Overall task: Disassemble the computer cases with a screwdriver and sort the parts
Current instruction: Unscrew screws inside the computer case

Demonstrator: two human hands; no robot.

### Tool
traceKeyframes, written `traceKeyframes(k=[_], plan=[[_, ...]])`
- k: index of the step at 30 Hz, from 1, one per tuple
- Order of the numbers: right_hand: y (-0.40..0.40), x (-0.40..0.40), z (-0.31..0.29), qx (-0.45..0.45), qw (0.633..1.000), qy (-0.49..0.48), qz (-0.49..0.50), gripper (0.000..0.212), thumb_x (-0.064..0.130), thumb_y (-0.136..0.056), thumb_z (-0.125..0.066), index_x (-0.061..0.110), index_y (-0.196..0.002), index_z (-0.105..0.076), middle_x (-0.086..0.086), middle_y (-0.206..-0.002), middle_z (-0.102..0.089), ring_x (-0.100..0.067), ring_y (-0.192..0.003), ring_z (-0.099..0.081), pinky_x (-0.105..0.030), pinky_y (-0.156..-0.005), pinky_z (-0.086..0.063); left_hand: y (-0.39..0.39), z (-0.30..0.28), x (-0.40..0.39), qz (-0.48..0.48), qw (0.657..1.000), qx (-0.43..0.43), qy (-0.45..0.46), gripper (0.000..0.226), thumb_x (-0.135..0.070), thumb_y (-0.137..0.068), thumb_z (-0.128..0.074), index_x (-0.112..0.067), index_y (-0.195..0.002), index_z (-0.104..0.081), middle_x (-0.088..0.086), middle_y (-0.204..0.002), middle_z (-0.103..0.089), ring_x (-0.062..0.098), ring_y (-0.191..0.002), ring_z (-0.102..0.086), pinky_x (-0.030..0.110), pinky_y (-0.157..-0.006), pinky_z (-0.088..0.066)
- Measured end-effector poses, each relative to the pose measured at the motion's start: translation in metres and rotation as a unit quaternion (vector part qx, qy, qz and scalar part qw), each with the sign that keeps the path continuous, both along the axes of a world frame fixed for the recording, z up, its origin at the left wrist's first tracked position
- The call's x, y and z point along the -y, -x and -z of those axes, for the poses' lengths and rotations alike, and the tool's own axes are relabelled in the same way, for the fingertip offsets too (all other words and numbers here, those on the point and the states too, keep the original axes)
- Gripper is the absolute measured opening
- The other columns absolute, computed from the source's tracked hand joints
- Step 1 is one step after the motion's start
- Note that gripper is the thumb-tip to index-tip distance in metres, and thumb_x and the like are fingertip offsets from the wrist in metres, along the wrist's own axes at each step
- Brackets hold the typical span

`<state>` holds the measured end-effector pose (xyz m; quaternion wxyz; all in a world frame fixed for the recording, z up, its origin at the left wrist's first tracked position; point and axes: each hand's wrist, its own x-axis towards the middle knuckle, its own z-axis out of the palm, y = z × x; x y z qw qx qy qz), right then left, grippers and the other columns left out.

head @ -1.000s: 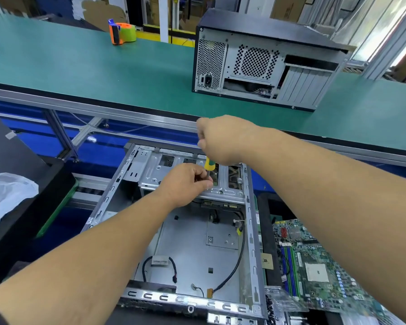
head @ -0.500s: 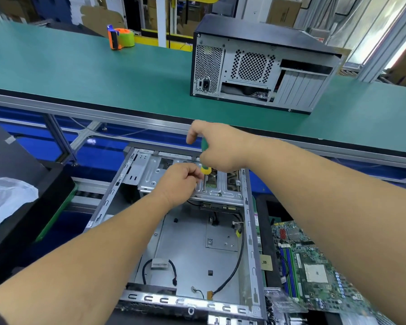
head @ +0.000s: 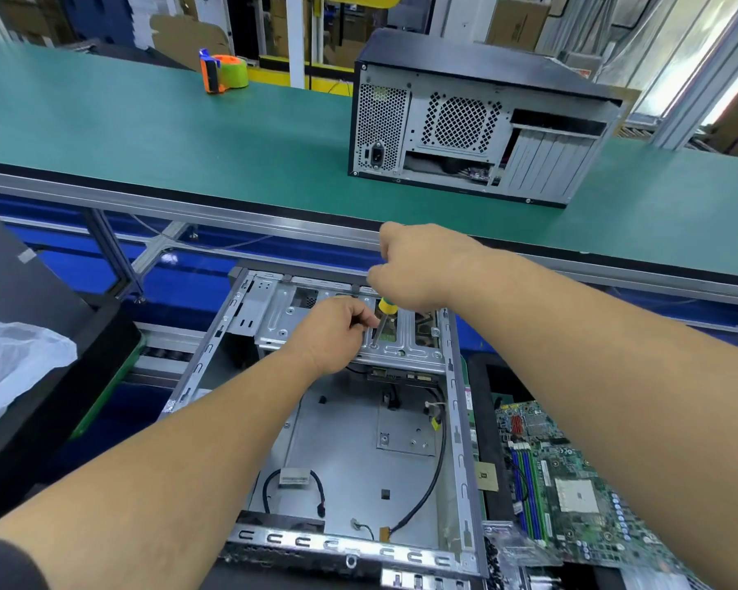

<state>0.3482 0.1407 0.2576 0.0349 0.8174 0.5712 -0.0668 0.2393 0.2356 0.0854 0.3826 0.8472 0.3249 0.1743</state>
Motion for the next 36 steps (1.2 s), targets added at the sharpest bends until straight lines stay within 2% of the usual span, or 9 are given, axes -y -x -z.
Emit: traceKeyframes(k=[3,5,7,10,13,16,20,26,36], plan=[[0.0,0.001,0.007,0.062,0.998,-0.027,-0.011,0.032,0.051,-0.103,-0.044,0.019,-0.105,-0.047,-0.002,-0.093,-0.057,-0.024,-0.08,-0.052,-0.033,-0.056,-0.034,0.001,-0.001,0.0,0.001,1.0,-0.008,-0.01,0.038,-0.004,-0.096,-0.056,-0.04,-0.087,-0.065,-0.013,-0.101,-0.07,0.006,-0.093,-0.066,0.025,-0.085,-0.054],[-0.001,0.002,0.006,-0.027,0.998,-0.033,-0.045,0.017,0.026,-0.096,-0.054,0.023,-0.113,-0.049,-0.002,-0.103,-0.055,-0.02,-0.078,-0.054,-0.033,-0.057,-0.037,0.0,-0.001,0.001,0.005,1.0,-0.009,-0.022,0.039,-0.004,-0.096,-0.057,-0.04,-0.081,-0.062,-0.013,-0.098,-0.067,0.008,-0.09,-0.065,0.027,-0.083,-0.054],[-0.001,0.005,0.001,-0.106,0.993,-0.017,-0.057,0.025,0.018,-0.088,-0.057,0.029,-0.11,-0.051,0.002,-0.104,-0.05,-0.016,-0.078,-0.055,-0.029,-0.055,-0.035,0.001,-0.002,0.001,0.012,0.999,-0.008,-0.028,0.041,-0.003,-0.095,-0.057,-0.039,-0.075,-0.059,-0.015,-0.093,-0.063,0.009,-0.086,-0.063,0.025,-0.078,-0.051],[0.0,0.004,0.0,-0.051,0.998,-0.014,-0.045,0.018,0.037,-0.092,-0.053,0.026,-0.105,-0.048,0.002,-0.098,-0.056,-0.013,-0.077,-0.052,-0.03,-0.055,-0.033,0.001,-0.004,0.004,0.026,0.999,-0.015,-0.042,0.042,-0.002,-0.094,-0.058,-0.038,-0.072,-0.058,-0.014,-0.094,-0.059,0.007,-0.084,-0.06,0.02,-0.073,-0.046],[-0.001,0.002,0.007,0.037,0.999,-0.024,-0.025,0.033,0.055,-0.099,-0.049,0.023,-0.102,-0.041,0.003,-0.084,-0.048,-0.021,-0.077,-0.049,-0.03,-0.052,-0.028,0.002,-0.006,0.006,0.043,0.998,-0.017,-0.048,0.031,-0.005,-0.088,-0.062,-0.032,-0.074,-0.064,-0.007,-0.1,-0.062,0.011,-0.089,-0.063,0.03,-0.079,-0.054],[-0.006,0.003,0.011,0.015,0.998,-0.061,-0.028,0.031,0.05,-0.099,-0.058,0.022,-0.101,-0.046,0.003,-0.082,-0.052,-0.016,-0.071,-0.05,-0.031,-0.052,-0.031,0.003,-0.006,0.008,0.068,0.996,-0.025,-0.059,0.013,-0.016,-0.084,-0.07,-0.026,-0.076,-0.066,-0.004,-0.101,-0.061,0.013,-0.088,-0.061,0.039,-0.083,-0.057],[-0.015,0.006,0.006,-0.03,0.994,-0.107,-0.023,0.025,0.048,-0.098,-0.059,0.024,-0.099,-0.052,0.002,-0.086,-0.061,-0.021,-0.076,-0.059,-0.032,-0.055,-0.037,0.002,-0.003,0.006,0.072,0.992,-0.029,-0.099,0.011,-0.028,-0.087,-0.077,-0.023,-0.082,-0.069,-0.008,-0.097,-0.056,0.008,-0.09,-0.053,0.033,-0.088,-0.053],[-0.04,0.015,-0.011,-0.048,0.991,-0.126,-0.003,0.018,0.043,-0.099,-0.058,0.027,-0.094,-0.053,0.005,-0.079,-0.063,-0.014,-0.065,-0.06,-0.03,-0.052,-0.035,0.001,-0.001,0.005,0.061,0.995,-0.013,-0.074,0.012,-0.023,-0.087,-0.08,-0.023,-0.078,-0.072,-0.01,-0.096,-0.059,0.008,-0.094,-0.056,0.037,-0.092,-0.054],[-0.085,0.035,0.016,-0.021,0.994,-0.091,0.052,0.018,0.041,-0.102,-0.054,0.024,-0.099,-0.051,0.001,-0.082,-0.063,-0.019,-0.07,-0.059,-0.032,-0.053,-0.036,0.001,0.0,0.005,0.049,0.996,-0.013,-0.078,0.018,-0.025,-0.085,-0.082,-0.028,-0.072,-0.07,-0.011,-0.092,-0.059,0.003,-0.088,-0.058,0.027,-0.084,-0.053]])
